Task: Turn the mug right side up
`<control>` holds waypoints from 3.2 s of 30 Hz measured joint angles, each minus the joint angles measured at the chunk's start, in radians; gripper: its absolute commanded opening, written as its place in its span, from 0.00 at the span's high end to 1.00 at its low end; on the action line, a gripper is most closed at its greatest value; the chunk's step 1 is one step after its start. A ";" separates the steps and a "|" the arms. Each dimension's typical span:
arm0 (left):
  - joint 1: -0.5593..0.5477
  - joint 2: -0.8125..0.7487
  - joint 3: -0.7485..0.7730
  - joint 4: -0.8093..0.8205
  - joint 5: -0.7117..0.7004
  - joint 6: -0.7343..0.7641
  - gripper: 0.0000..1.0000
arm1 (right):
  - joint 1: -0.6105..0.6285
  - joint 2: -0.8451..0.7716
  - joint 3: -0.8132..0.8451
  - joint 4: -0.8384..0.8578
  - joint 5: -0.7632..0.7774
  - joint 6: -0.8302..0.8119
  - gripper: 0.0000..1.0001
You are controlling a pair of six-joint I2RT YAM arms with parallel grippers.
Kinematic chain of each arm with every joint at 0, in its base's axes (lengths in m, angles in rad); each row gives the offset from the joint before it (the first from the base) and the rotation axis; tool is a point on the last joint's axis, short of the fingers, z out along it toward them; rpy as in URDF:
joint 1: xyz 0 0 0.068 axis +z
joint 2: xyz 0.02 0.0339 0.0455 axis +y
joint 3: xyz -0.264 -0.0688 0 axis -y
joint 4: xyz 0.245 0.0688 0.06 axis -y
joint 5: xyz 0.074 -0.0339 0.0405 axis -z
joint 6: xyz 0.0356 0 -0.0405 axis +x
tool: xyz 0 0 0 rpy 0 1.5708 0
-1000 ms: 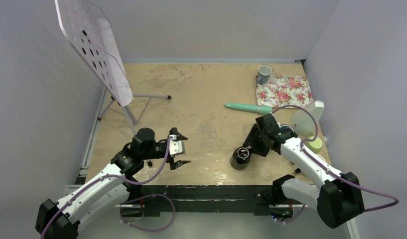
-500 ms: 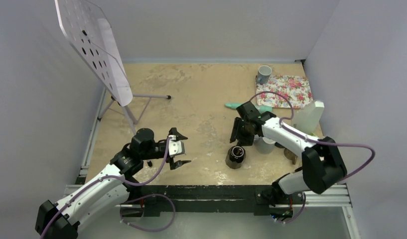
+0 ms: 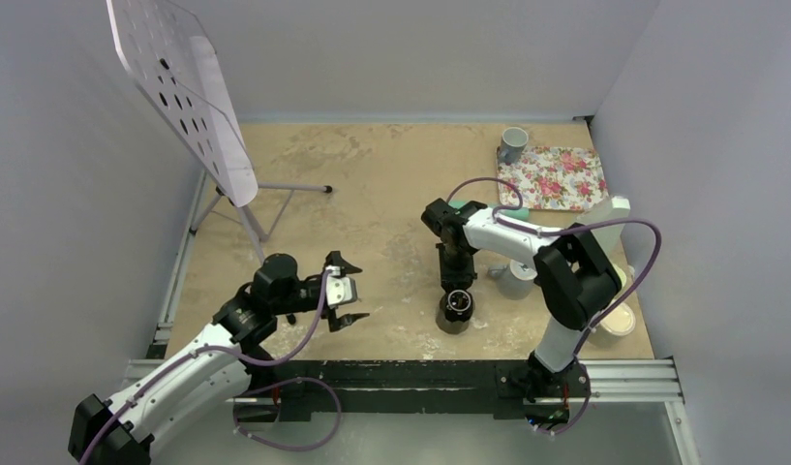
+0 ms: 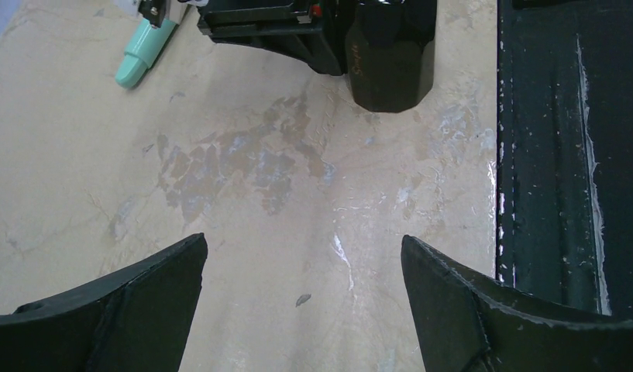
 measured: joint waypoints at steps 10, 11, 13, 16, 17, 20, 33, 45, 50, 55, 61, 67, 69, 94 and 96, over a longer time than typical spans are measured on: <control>0.000 0.002 0.000 0.014 -0.047 -0.041 0.01 | 0.001 -0.011 0.020 -0.024 0.016 -0.041 1.00; 0.000 0.007 0.001 0.017 -0.055 -0.062 0.01 | 0.003 -0.033 0.020 -0.005 0.017 -0.048 1.00; 0.000 0.022 0.007 0.017 -0.068 -0.118 0.01 | 0.005 -0.096 0.015 0.045 0.016 -0.063 1.00; 0.000 0.045 0.028 0.022 -0.072 -0.221 0.04 | 0.009 -0.278 -0.054 0.216 0.006 -0.084 1.00; 0.000 0.051 0.036 0.030 -0.071 -0.264 0.05 | 0.009 -0.345 -0.085 0.275 0.000 -0.089 1.00; 0.000 0.074 0.049 0.082 -0.066 -0.379 0.05 | 0.009 -0.495 -0.168 0.430 -0.031 -0.106 1.00; 0.000 0.185 0.163 0.268 0.018 -0.665 0.03 | 0.014 -0.854 -0.376 0.805 -0.219 -0.185 1.00; 0.000 0.261 0.231 0.510 0.173 -0.780 0.06 | 0.020 -0.920 -0.375 0.950 -0.262 -0.180 1.00; 0.000 0.277 0.238 0.542 0.181 -0.768 0.06 | 0.027 -0.895 -0.375 0.995 -0.290 -0.171 1.00; 0.000 0.298 0.255 0.546 0.182 -0.769 0.12 | 0.048 -0.890 -0.375 1.049 -0.324 -0.159 1.00; -0.005 0.311 0.257 0.566 0.219 -0.770 0.50 | 0.060 -0.865 -0.367 1.111 -0.335 -0.156 1.00; -0.006 0.327 0.273 0.552 0.259 -0.753 1.00 | 0.068 -0.796 -0.357 1.208 -0.399 -0.156 1.00; -0.010 0.318 0.275 0.551 0.316 -0.758 1.00 | 0.068 -0.796 -0.357 1.227 -0.459 -0.168 0.99; -0.017 0.313 0.306 -0.517 -0.006 0.866 1.00 | 0.301 -0.304 0.200 0.518 0.061 -0.232 0.05; -0.017 0.320 0.323 -0.563 -0.026 0.949 1.00 | 0.338 -0.235 0.254 0.446 0.086 -0.232 0.09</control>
